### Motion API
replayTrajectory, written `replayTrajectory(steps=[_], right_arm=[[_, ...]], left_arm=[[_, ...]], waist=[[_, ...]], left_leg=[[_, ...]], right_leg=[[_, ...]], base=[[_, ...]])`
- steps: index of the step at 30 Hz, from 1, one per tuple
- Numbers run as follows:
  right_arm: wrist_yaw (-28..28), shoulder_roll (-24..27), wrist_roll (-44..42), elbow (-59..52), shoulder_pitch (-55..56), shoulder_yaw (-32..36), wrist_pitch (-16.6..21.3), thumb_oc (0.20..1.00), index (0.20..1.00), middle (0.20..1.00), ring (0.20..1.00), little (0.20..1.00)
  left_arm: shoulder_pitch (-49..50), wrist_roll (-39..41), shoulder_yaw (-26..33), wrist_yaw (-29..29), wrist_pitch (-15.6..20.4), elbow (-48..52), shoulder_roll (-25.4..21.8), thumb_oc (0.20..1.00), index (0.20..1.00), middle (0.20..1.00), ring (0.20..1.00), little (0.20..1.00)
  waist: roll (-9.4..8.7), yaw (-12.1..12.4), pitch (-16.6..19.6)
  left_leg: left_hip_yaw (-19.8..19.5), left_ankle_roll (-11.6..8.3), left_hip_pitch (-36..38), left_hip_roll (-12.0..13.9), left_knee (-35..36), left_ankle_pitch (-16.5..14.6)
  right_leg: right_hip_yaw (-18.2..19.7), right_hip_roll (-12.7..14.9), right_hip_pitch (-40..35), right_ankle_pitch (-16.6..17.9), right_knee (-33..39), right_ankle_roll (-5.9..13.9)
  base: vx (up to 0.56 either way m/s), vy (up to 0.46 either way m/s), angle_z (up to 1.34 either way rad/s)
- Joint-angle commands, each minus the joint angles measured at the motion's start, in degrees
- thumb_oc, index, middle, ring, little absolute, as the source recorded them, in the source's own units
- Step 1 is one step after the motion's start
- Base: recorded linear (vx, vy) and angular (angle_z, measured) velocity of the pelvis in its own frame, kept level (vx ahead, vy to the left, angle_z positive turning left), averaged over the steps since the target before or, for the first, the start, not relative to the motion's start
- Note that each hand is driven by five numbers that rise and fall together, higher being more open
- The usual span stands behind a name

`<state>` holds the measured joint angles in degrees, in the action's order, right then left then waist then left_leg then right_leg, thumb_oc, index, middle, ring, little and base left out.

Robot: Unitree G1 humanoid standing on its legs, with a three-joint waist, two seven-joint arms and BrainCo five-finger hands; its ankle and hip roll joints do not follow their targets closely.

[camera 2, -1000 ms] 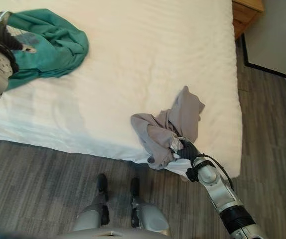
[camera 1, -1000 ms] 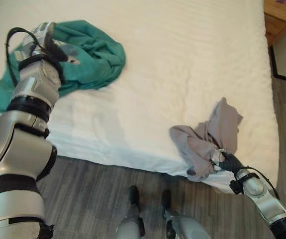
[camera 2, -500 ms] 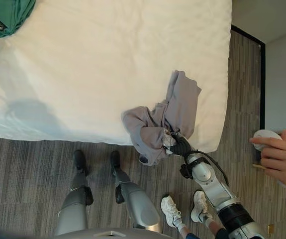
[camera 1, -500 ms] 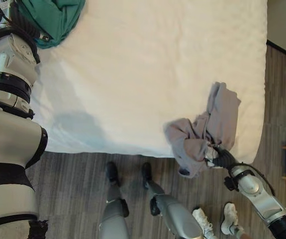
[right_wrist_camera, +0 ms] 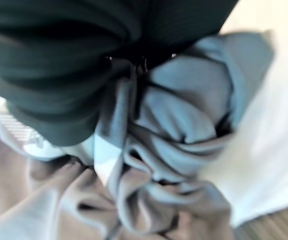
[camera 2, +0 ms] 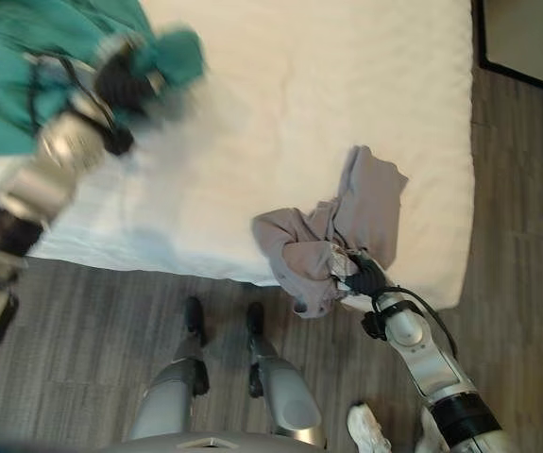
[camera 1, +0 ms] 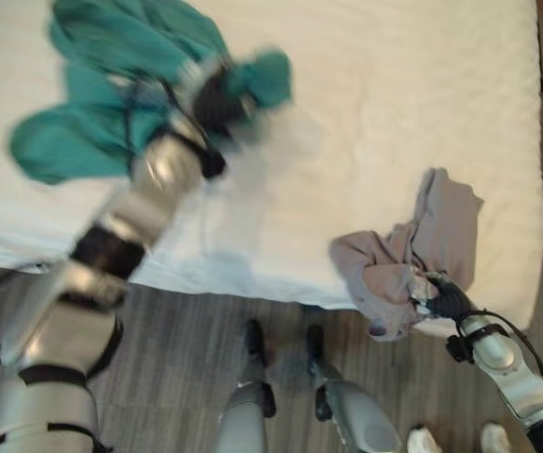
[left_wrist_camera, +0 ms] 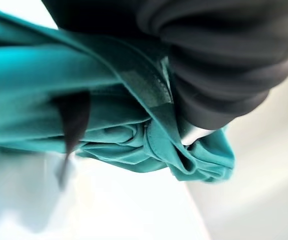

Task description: Pick up bed clothes into laundry basket.

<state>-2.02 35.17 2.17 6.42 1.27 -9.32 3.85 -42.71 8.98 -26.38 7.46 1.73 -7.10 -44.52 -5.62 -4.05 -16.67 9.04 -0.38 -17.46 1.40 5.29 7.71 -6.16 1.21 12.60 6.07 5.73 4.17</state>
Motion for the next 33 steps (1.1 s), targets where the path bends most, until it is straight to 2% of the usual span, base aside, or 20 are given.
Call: replayTrajectory(steps=[1,4,6,8,9,10,16,20,22,24,29,33], right_arm=[[-2.10,-3.20,-5.09,-3.09,-0.22,8.01,2.68,0.200,0.200,0.200,0.200,0.200],[-1.39,-6.04,-10.15,-4.77,0.95,11.03,3.22,0.200,0.200,0.200,0.200,0.200],[-0.62,-8.09,-14.59,-5.92,1.62,13.45,3.92,0.200,0.200,0.200,0.200,0.200],[0.21,-9.10,-18.43,-6.67,1.37,14.21,3.86,0.200,0.200,0.200,0.200,0.200],[0.21,-9.10,-18.43,-6.67,1.37,14.21,3.86,0.200,0.200,0.200,0.200,0.200],[1.52,-9.56,-22.28,-8.61,1.61,15.76,3.83,0.200,0.200,0.200,0.200,0.200],[2.80,-8.05,-30.46,-13.07,0.45,19.63,4.13,0.200,0.200,0.200,0.200,0.200],[4.60,-8.24,-35.40,-18.44,0.58,21.88,4.02,0.200,0.200,0.200,0.200,0.200],[6.17,-8.56,-40.65,-22.13,0.70,23.79,4.77,0.200,0.200,0.200,0.200,0.200],[6.18,-8.55,-40.74,-22.21,0.79,23.77,4.74,0.200,0.200,0.200,0.200,0.200],[7.24,-7.09,-45.07,-27.62,-0.13,26.52,5.63,0.200,0.200,0.200,0.200,0.200],[11.29,-6.94,-48.47,-31.33,3.12,24.57,3.58,0.200,0.200,0.200,0.200,0.200]], left_arm=[[4.54,9.46,5.67,-2.39,5.05,-7.71,3.25,0.200,0.200,0.200,0.200,0.200],[20.07,17.00,15.02,-2.87,5.83,-1.92,7.60,0.200,0.200,0.200,0.200,0.200],[29.08,18.36,20.44,-3.28,5.96,1.50,10.61,0.200,0.200,0.200,0.200,0.200],[35.09,18.72,24.43,-4.62,5.61,4.33,11.42,0.200,0.200,0.200,0.200,0.200],[35.09,18.72,24.43,-4.62,5.61,4.33,11.42,0.200,0.200,0.200,0.200,0.200],[38.37,20.20,28.26,-4.60,5.82,5.53,12.04,0.200,0.200,0.200,0.200,0.200],[42.29,22.65,37.95,-3.25,7.68,13.56,13.65,0.200,0.200,0.200,0.200,0.200],[44.18,24.50,41.64,-4.21,8.60,19.31,14.62,0.200,0.200,0.200,0.200,0.200],[45.50,26.71,45.20,-5.67,9.63,23.93,14.79,0.200,0.200,0.200,0.200,0.200],[45.68,26.73,45.30,-5.68,9.56,24.12,14.85,0.200,0.200,0.200,0.200,0.200],[46.82,24.91,50.86,-5.71,10.97,30.08,12.49,0.200,0.200,0.200,0.200,0.200],[51.96,25.38,51.06,-9.00,9.63,32.66,13.20,0.200,0.200,0.200,0.200,0.200]], waist=[[-1.05,1.30,4.12],[0.03,2.22,6.76],[0.88,3.22,8.48],[1.77,3.59,10.30],[1.77,3.59,10.30],[2.26,4.38,11.71],[3.44,6.07,16.20],[3.71,6.54,18.01],[3.96,6.93,19.23],[3.97,6.83,19.24],[4.35,7.34,19.99],[4.34,7.55,19.63]], left_leg=[[-3.14,-2.90,6.01,1.78,-0.29,-4.65],[-3.27,-2.73,8.80,1.63,-0.29,-4.76],[-3.62,-2.55,10.73,1.55,-0.29,-4.94],[-3.87,-2.52,12.71,1.47,-0.29,-5.21],[-3.87,-2.52,12.71,1.47,-0.29,-5.21],[-4.09,-2.48,14.10,1.37,-0.29,-5.31],[-5.18,-2.48,17.06,1.14,-0.29,-5.56],[-5.54,-2.37,18.62,0.76,-0.29,-6.10],[-6.09,-2.35,19.13,0.49,-0.29,-6.31],[-6.14,-2.35,19.18,0.48,-0.29,-6.33],[-6.51,-2.30,19.75,0.18,-0.29,-6.03],[-6.76,-2.13,20.01,0.02,-0.29,-6.11]], right_leg=[[-2.02,6.58,-1.49,1.03,-1.17,6.66],[-2.41,6.85,-4.38,0.06,-1.53,5.97],[-2.73,7.02,-6.36,-1.05,-2.52,5.55],[-2.77,7.19,-8.15,-1.97,-3.33,5.39],[-2.77,7.19,-8.15,-1.97,-3.33,5.39],[-3.03,7.39,-9.72,-2.36,-3.50,5.16],[-4.33,7.79,-13.53,-3.72,-3.75,4.78],[-5.01,8.29,-15.75,-4.27,-3.52,4.63],[-5.43,8.57,-16.54,-4.66,-3.51,4.56],[-5.49,8.59,-16.63,-4.70,-3.50,4.56],[-5.83,8.94,-17.18,-4.54,-4.01,4.38],[-6.00,8.96,-17.40,-4.46,-3.96,4.31]], base=[[0.13,0.016,0.14],[0.11,-0.001,0.08],[0.11,-0.010,0.15],[0.08,-0.008,0.18],[0.06,-0.023,0.18],[0.04,-0.023,0.06],[0.06,-0.026,0.07],[0.05,-0.018,0.13],[0.01,-0.007,0.06],[0.00,0.000,0.07],[0.01,-0.004,0.08],[0.00,-0.001,0.02]])
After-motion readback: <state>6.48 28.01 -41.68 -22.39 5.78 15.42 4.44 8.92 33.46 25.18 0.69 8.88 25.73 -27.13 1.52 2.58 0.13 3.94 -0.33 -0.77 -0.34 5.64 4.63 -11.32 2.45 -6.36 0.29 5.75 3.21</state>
